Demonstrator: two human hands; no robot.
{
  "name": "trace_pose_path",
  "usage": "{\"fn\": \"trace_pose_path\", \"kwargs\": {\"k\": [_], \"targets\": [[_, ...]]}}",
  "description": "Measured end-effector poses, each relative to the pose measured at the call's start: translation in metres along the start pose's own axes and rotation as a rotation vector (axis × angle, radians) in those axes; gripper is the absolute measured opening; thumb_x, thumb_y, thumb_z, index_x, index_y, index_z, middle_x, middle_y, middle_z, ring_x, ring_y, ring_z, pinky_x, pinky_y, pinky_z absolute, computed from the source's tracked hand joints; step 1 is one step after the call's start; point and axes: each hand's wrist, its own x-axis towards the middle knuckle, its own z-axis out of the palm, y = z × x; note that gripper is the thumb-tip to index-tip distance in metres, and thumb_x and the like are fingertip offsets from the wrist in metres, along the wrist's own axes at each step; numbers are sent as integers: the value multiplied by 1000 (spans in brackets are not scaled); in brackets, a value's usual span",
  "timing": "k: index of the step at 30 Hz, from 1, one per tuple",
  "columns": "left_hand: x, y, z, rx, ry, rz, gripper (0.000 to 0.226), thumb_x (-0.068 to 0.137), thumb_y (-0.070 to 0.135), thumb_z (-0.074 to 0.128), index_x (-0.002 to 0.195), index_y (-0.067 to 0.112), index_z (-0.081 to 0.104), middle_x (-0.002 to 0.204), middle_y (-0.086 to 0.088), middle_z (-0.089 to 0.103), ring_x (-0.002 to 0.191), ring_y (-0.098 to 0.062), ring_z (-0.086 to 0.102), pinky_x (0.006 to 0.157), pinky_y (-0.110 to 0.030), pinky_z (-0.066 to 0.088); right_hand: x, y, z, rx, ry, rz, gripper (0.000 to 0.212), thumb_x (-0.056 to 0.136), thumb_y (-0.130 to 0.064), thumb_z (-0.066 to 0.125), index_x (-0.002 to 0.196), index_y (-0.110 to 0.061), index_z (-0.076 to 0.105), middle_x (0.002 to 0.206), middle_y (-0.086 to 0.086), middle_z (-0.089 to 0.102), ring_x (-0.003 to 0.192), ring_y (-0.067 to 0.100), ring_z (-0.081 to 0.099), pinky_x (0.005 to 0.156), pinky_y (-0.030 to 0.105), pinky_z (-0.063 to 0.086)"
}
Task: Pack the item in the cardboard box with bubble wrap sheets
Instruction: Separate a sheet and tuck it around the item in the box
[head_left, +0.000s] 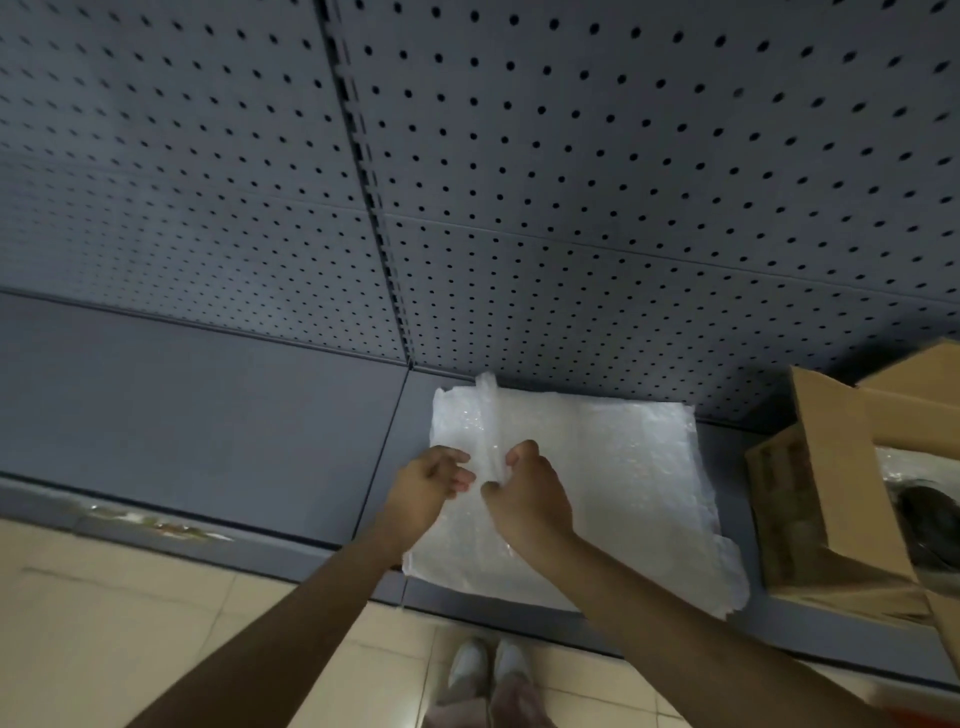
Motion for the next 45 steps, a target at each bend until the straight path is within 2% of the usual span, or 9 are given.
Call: {"fn": "trace_pose_path", "kwargs": {"k": [5,11,14,19,24,33,37,42,45], "targets": [[-2,16,1,-182,-165,-152,37,90,50,54,108,17,59,78,2,67,81,-15,66,82,-33,56,2,-8,11,-63,-89,-142,42,88,-42,49,122,-16,52,111,2,60,95,19,62,77,35,56],[2,25,-4,-271,-49,-164,29,90,2,54,119,-1,58,108,-20,70,89,-33,71,80,-39,59,11,17,-5,120,146,-232,23,89,-34,57,105,-19,64,111,-1,62,109,17,53,90,27,46],[-7,55,-10,-341,-120,-77,26,93,2,53,118,0,57,110,-16,70,95,-36,70,70,-30,60,25,27,-32,368,207,7,36,91,-42,55,118,-19,59,123,2,60,115,20,54,90,28,42],[-20,120,-11,-394,-296,71,26,92,1,53,116,5,62,111,-14,71,95,-27,71,92,-37,55,33,37,-85,923,-341,383,72,85,-72,37,134,-20,48,133,13,56,119,32,54,101,48,43],[-31,148,-4,-332,-379,120,24,93,-2,49,103,11,68,102,-8,74,94,-23,71,90,-33,55,18,28,-92,1307,-587,375,87,77,-82,35,126,-14,59,125,16,63,114,35,60,93,52,48],[-24,113,-25,-173,-215,-3,29,88,8,62,117,4,62,117,-16,68,109,-29,65,99,-42,50,3,21,-113,1210,-432,135,48,81,-46,62,116,-13,68,112,8,71,100,25,68,85,41,52],[-27,101,-26,-216,-237,-72,16,90,9,60,106,10,62,101,-6,70,85,-15,66,86,-28,54,1,21,-119,1159,-440,112,34,77,-31,68,105,-12,71,101,8,72,94,25,66,91,44,51],[-30,86,-21,-406,-280,-170,49,81,25,66,125,4,58,113,-13,60,104,-31,58,101,-50,46,-2,19,-119,1137,-462,99,27,79,-27,66,99,-10,72,91,7,74,79,22,71,72,36,56],[-31,82,-13,-573,-354,-204,30,86,18,60,114,7,60,106,-12,61,99,-31,59,102,-55,42,-4,18,-119,1162,-516,119,30,81,-26,64,103,-6,72,93,10,74,79,23,71,72,34,57]]}}
